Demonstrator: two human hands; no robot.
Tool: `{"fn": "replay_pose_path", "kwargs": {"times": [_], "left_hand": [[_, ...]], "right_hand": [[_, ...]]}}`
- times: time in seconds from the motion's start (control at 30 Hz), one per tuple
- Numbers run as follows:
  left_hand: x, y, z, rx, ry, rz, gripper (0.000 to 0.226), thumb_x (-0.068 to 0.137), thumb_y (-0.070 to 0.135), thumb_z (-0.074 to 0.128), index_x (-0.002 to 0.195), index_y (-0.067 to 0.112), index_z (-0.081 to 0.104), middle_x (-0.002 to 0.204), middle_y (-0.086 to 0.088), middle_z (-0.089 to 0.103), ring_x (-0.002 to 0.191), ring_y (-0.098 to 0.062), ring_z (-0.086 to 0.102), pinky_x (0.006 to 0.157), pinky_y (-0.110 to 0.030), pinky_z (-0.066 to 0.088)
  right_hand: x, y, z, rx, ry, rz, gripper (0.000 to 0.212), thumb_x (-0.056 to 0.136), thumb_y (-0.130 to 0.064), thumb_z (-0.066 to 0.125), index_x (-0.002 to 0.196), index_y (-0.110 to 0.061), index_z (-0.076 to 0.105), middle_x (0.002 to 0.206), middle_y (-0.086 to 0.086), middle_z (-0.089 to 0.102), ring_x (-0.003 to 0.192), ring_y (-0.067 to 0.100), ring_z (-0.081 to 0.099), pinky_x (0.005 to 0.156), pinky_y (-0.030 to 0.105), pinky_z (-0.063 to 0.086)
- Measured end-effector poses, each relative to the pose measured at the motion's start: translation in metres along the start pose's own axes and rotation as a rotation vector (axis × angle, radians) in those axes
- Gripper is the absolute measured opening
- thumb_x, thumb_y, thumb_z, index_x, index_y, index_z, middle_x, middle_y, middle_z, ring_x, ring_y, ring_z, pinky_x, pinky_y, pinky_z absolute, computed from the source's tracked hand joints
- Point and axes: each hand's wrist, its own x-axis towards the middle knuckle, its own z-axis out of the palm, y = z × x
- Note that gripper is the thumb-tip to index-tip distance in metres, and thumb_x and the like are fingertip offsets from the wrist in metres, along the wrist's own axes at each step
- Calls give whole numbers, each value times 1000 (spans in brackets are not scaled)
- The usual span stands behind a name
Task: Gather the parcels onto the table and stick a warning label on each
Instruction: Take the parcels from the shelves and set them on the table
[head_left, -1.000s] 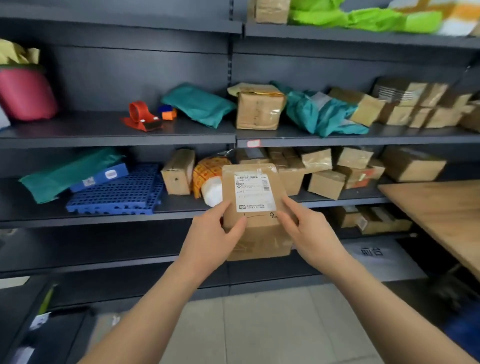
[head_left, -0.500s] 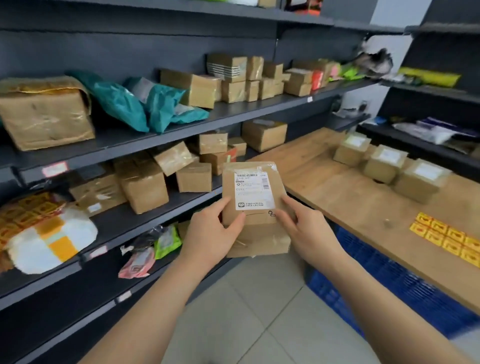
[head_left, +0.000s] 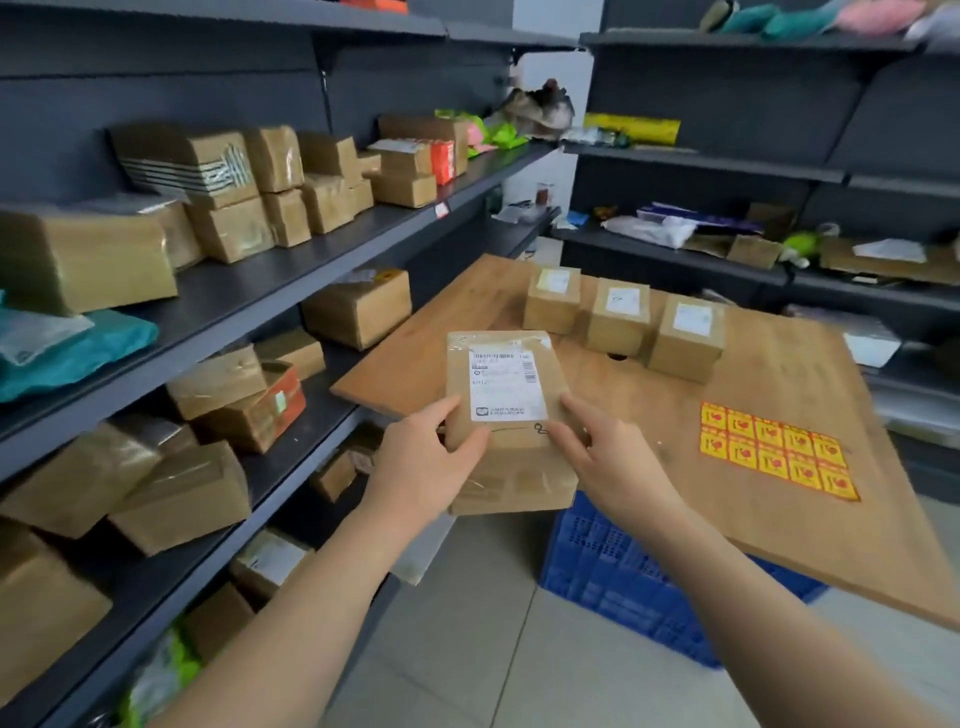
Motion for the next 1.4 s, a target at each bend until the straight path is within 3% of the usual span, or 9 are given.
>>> {"fn": "replay_pose_path", "kwargs": {"times": [0.2,0.27,0.33,0.4,0.53,0.6,0.8,1.3,1.4], "left_hand": [[80,-25,35,66,-103,-11,44,83,45,61,124,29,58,69,45,52,67,10,53,60,-10,46],[106,-32,49,62,-130,-20,43,84,43,61,124,28,59,73,32,57,69,5,54,65,-14,48],[132,-40,64,64,-143,-37,48,83,44,61,128,26,57,82,18,57,76,-8,57,75,-32,53],[157,-51,79,59,-153,-71,57,84,44,61,135,23,51,89,13,58,88,-17,62,81,-37,54],[207,-73,111,43,-157,-117,59,84,42,64,137,22,48,108,14,61,88,-2,56,75,-18,45],[229,-83,125,35,-162,-152,59,84,41,65,137,23,48,115,15,61,89,4,56,72,-11,42],[280,-118,160,14,-155,-281,62,81,35,70,137,21,50,130,1,59,111,-13,57,96,-32,47],[365,-197,178,40,-262,-380,64,83,29,69,141,21,43,133,-2,57,117,-18,56,100,-39,46],[380,-208,175,69,-302,-367,65,83,28,69,142,22,41,132,-1,58,117,-18,56,99,-38,46]], "right_hand": [[64,40,15,-2,29,89,42,94,-44,47,128,-19,52,83,-9,55,79,14,59,68,32,51],[88,56,21,-9,33,97,40,95,-44,47,127,-21,51,83,-9,55,76,11,56,62,23,45],[113,73,26,-2,19,104,44,95,-44,47,132,-21,49,90,-6,60,80,14,57,65,26,48],[140,91,30,3,1,117,47,95,-44,47,136,-20,46,97,-6,62,81,13,58,69,29,50],[192,128,38,-5,-26,103,38,95,-43,48,123,-18,54,83,-11,61,67,2,55,59,18,46],[217,144,42,1,-55,110,36,94,-44,48,116,-15,54,82,-7,63,71,10,60,61,27,50],[278,181,63,-27,-121,121,33,94,-42,49,115,-17,54,81,2,67,73,21,61,68,41,52],[369,208,133,-53,-189,208,27,92,-40,52,112,-21,53,81,-1,62,69,20,57,58,33,44],[381,208,145,-67,-196,237,36,91,-41,54,121,-20,52,88,3,65,78,23,60,64,34,48]]}}
